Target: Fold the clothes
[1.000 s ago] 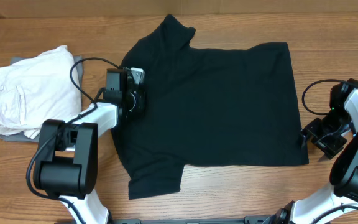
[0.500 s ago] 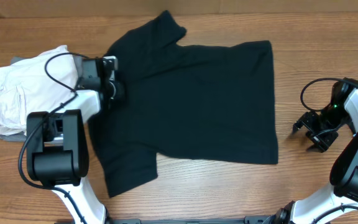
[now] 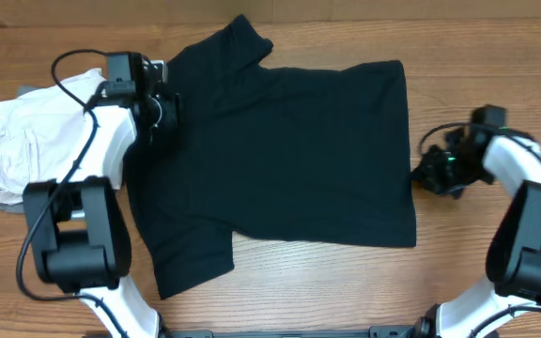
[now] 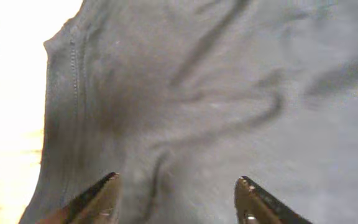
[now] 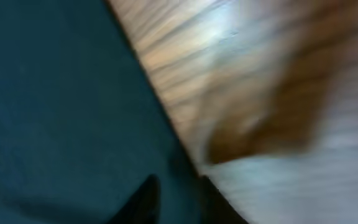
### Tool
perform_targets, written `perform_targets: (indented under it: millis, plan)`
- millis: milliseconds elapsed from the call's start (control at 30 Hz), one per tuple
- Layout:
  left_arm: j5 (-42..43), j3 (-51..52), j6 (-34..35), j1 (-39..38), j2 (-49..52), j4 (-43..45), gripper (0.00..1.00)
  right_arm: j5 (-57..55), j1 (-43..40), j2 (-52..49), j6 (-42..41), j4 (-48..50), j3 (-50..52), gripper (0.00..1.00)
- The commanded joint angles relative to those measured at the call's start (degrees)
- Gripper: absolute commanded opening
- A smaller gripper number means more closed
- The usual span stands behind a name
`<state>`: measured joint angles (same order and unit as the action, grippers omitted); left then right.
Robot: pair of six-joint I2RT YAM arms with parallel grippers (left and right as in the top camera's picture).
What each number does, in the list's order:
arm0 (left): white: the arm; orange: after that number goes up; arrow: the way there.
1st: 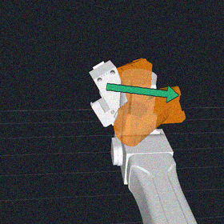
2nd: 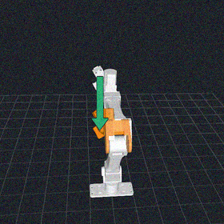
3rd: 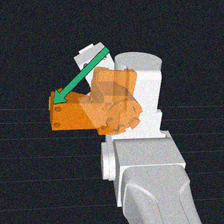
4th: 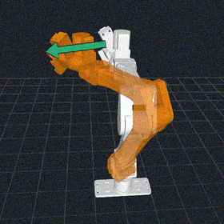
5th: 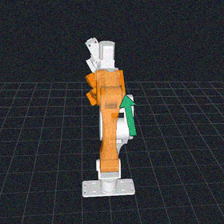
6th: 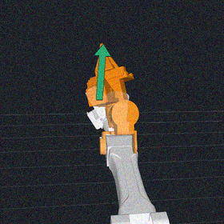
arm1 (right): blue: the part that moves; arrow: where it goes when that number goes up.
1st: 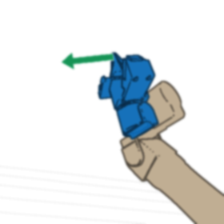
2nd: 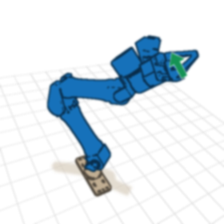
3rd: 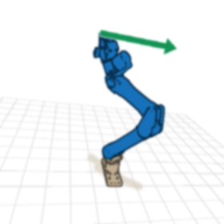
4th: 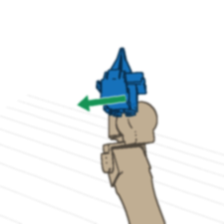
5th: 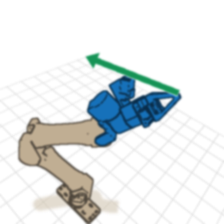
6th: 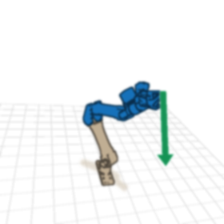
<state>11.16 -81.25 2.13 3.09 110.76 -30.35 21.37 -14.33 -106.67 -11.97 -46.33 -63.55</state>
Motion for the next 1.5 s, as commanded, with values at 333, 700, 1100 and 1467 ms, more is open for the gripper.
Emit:
perform_targets:
  millis: [333,700,1100,1467]
  plan:
    - [6.54,-6.08,-0.87,-0.52,-19.02,-19.41,0.76,-16.04,4.11,-0.85,-11.43,17.42,4.68,0.04]
    - [6.23,-5.86,-2.47,-0.46,-20.41,-34.91,0.96,-5.42,-4.96,-0.66,-10.6,12.41,-1.42,0.08]
    - [6.08,-5.84,-1.73,-0.55,-20.22,-47.78,0.91,0.92,6.14,0.42,-5.77,8.68,-2.32,0.04]
    - [1.88,2.32,-1.22,-0.52,-20.22,-48.24,0.9,-12.79,7.5,-11.58,-18.56,22.53,0.24,0.04]
